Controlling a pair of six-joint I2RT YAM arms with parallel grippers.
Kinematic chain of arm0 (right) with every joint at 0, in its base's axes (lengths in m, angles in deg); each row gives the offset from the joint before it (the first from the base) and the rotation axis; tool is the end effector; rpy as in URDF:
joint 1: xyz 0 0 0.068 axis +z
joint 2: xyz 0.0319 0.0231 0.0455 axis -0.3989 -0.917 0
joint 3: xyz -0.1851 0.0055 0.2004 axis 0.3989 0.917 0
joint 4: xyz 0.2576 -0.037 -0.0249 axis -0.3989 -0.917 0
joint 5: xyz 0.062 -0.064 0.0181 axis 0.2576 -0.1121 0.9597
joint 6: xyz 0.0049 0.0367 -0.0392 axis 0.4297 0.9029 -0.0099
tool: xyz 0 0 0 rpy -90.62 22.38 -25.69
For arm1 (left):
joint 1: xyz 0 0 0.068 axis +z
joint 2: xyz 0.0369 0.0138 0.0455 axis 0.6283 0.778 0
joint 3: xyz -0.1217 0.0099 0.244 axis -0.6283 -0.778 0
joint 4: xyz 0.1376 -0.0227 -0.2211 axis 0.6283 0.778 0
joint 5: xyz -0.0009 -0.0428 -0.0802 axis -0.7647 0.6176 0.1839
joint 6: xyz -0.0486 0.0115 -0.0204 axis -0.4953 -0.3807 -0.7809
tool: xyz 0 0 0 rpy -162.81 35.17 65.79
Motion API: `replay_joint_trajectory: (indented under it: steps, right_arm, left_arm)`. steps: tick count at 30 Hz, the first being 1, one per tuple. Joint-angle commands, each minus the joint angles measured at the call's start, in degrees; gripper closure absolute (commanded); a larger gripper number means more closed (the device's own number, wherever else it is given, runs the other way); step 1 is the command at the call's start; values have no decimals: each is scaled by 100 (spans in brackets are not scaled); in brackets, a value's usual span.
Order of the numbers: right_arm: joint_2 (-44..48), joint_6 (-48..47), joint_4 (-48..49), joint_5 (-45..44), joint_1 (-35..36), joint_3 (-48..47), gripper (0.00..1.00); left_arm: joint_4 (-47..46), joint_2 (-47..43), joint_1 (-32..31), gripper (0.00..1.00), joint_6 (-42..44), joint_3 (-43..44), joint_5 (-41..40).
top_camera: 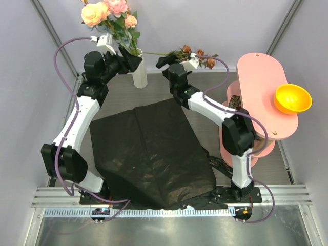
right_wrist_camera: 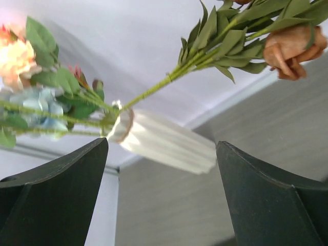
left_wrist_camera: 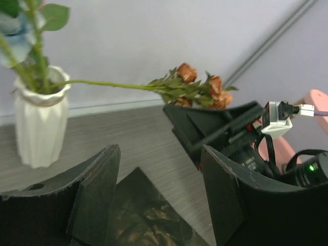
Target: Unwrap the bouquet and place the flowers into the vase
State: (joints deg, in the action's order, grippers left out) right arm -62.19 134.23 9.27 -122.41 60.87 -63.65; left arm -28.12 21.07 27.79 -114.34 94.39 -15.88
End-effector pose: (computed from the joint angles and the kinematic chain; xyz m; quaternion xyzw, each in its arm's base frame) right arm 0.3870 0.2701 0.3305 0.2773 0.6806 0.2863 0.6147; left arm 0.3580 -0.0836 0.4318 0.0183 0.7021 -0.3683 0.6092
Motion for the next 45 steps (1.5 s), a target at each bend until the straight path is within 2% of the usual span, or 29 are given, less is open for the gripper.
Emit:
replay_joint_trajectory:
  steps: [1,8,15,19,24,27,33,37,41,45]
  right_arm:
    - [-846,-55,1196,-362,-45,-974,7]
    - [-1954,85,1196,-494,-133,-2310,7]
    - [-2701,410,1679,-459,-335,-2873,10]
    - [-3177,261,1794,-152,-467,-3610,11]
    - [-3468,287,1776,-107,-572,-3911,12]
    - [-3591,235,1969,-11,-599,-3955,18]
    - [-3776,-521,2514,718,-599,-4219,41]
    - [-3802,-986,2760,1175,-590,-4289,52]
    - [-3916,-1672,2761,1360,-502,-4508,59]
    - [-3908,-2444,2612,1483,-415,-4728,74]
  left_arm:
    - [402,-527,137,31,423,-296,-999]
    - [-185,-334,568,31,-447,-860,-1018]
    - [-854,-115,876,31,-1052,-1352,-1265]
    - [-1206,236,911,32,-1247,-1379,-1124]
    - [-1224,553,947,32,-1309,-1212,-1159]
    - [-1286,746,947,32,-1370,-1098,-1159]
    - [-1443,1168,955,32,-1388,-861,-1141]
    - [-1541,1581,999,32,-1213,-606,-974]
    - [-1453,2161,1052,37,-1028,-53,-562]
    - [-1435,2565,1052,42,-1045,273,-105]
